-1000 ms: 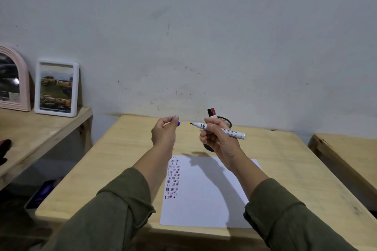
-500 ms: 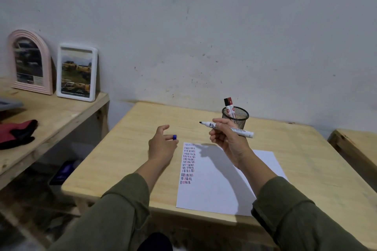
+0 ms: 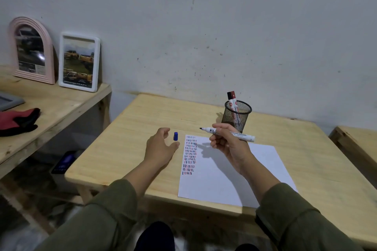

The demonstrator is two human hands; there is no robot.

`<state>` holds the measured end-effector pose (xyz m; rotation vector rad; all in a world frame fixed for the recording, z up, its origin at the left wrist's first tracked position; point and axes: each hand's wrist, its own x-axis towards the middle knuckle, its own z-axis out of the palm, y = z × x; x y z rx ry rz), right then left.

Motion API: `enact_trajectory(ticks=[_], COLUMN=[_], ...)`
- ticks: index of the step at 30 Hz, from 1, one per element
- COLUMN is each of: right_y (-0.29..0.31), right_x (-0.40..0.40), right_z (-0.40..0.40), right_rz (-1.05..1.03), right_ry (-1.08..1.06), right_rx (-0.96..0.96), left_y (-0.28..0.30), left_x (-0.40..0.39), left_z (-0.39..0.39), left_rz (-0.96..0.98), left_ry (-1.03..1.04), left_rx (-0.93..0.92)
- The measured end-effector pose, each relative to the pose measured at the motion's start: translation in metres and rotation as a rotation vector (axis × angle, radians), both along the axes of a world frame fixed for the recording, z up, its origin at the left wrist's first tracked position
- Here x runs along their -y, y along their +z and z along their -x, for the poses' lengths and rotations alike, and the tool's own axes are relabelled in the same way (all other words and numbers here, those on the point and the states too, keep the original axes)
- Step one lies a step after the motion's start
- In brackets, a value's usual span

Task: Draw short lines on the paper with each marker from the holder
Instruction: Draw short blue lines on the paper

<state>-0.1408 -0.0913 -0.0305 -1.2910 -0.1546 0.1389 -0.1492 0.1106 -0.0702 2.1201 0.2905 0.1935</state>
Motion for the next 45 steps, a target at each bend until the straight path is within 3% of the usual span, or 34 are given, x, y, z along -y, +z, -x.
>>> enact_trajectory(ticks=[13, 24, 45], right_y=[-0.031, -0.032, -0.035], right_x=[-0.008, -0.014, -0.014], right_z=[0.057, 0.064, 0.062], right_rz=[0.356, 0.536, 0.567], right_ry=[-0.005, -0.016, -0.013], right_rx=[-0.041, 0.024, 0.026], left_y=[-0.016, -0.016, -0.015], left_x=[0.005, 0.006, 0.005], left_z=[0.077, 0.079, 0.080], left_rz=[-0.365, -0.392, -0.408], left_ry=[-0.213, -0.220, -0.214], left_rx=[0.038, 0.029, 0.000])
